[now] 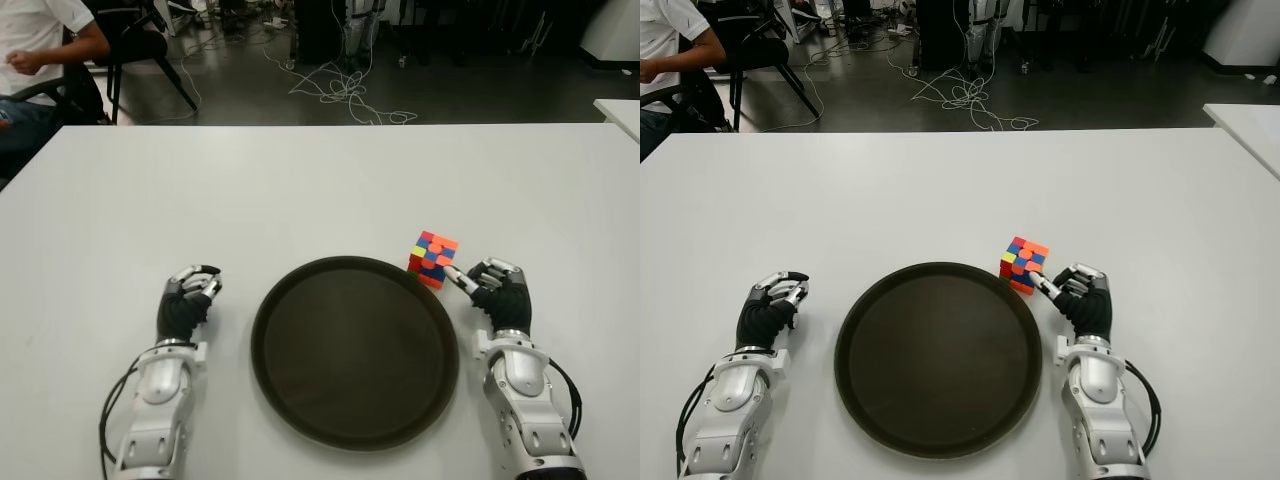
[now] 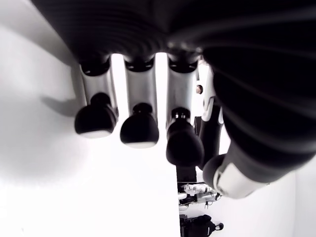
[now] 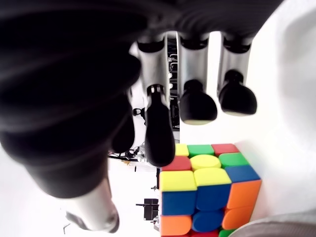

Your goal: Pick up the Rubik's Cube and put it in the plate

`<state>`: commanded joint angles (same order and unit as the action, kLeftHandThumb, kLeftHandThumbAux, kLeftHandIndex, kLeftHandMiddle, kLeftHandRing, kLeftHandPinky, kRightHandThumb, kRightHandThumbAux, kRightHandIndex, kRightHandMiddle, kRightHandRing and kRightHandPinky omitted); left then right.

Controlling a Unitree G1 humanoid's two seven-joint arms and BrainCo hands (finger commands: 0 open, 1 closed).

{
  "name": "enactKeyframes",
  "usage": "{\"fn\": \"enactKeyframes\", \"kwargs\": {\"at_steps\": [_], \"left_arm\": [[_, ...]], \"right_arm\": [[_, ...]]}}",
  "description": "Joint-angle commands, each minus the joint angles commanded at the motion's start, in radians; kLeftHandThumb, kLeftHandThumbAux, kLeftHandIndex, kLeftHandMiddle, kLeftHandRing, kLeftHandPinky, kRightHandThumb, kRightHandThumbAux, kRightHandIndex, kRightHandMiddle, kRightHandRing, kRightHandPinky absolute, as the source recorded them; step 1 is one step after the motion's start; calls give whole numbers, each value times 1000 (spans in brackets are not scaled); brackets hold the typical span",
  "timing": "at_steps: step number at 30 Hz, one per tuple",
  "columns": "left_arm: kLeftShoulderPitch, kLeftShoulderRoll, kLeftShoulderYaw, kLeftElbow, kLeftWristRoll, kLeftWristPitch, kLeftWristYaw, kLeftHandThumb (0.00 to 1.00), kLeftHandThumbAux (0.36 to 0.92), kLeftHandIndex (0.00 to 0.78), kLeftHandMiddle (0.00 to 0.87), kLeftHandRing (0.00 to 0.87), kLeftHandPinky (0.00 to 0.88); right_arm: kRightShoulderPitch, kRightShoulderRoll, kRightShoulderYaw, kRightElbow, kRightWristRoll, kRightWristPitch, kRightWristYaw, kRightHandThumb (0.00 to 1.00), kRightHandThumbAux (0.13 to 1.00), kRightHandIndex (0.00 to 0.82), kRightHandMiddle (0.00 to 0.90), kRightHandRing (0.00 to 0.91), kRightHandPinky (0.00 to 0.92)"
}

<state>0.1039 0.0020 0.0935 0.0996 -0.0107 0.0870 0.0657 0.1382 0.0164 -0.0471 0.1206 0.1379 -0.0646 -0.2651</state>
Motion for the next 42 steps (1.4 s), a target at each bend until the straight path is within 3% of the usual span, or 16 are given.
{"fn": "enactKeyframes", "kwargs": {"at_steps": [9, 12, 14, 15, 18, 21, 31, 42], "left_arm": [[3, -5, -1, -13, 1, 13, 8, 710, 704, 443, 824, 826, 821], [1, -5, 0, -13, 1, 20, 10, 710, 704, 443, 826, 831, 825], [1, -3, 0, -13, 1, 24, 10, 710, 704, 443, 827, 831, 823], [0, -3, 0, -13, 2, 25, 10, 710, 704, 444, 827, 831, 822], [0, -3, 1, -13, 2, 25, 10, 710, 704, 444, 826, 830, 822], [1, -2, 0, -13, 3, 24, 9, 709, 704, 444, 823, 828, 818], [4, -1, -1, -13, 4, 15, 8, 710, 704, 444, 819, 824, 816], [1, 1, 3, -11, 0, 25, 3, 710, 704, 444, 821, 824, 815]], "right_arm": [[-1, 12, -7, 6, -25, -15, -25, 58, 879, 709, 809, 828, 833], [-5, 14, -5, 11, -56, -20, -54, 83, 873, 676, 783, 802, 808], [-6, 10, 1, 17, -79, -27, -67, 104, 866, 636, 739, 757, 766], [-6, 9, 3, 19, -89, -30, -71, 99, 853, 591, 677, 692, 689], [-7, 7, 8, 25, -111, -45, -79, 78, 832, 526, 588, 598, 578], [-9, 8, 10, 33, -126, -63, -84, 72, 815, 493, 549, 557, 535], [-12, 1, 14, 67, -152, -132, -71, 86, 785, 423, 485, 501, 472], [-16, 7, 5, 82, -133, -161, -45, 88, 799, 416, 497, 503, 474]]}}
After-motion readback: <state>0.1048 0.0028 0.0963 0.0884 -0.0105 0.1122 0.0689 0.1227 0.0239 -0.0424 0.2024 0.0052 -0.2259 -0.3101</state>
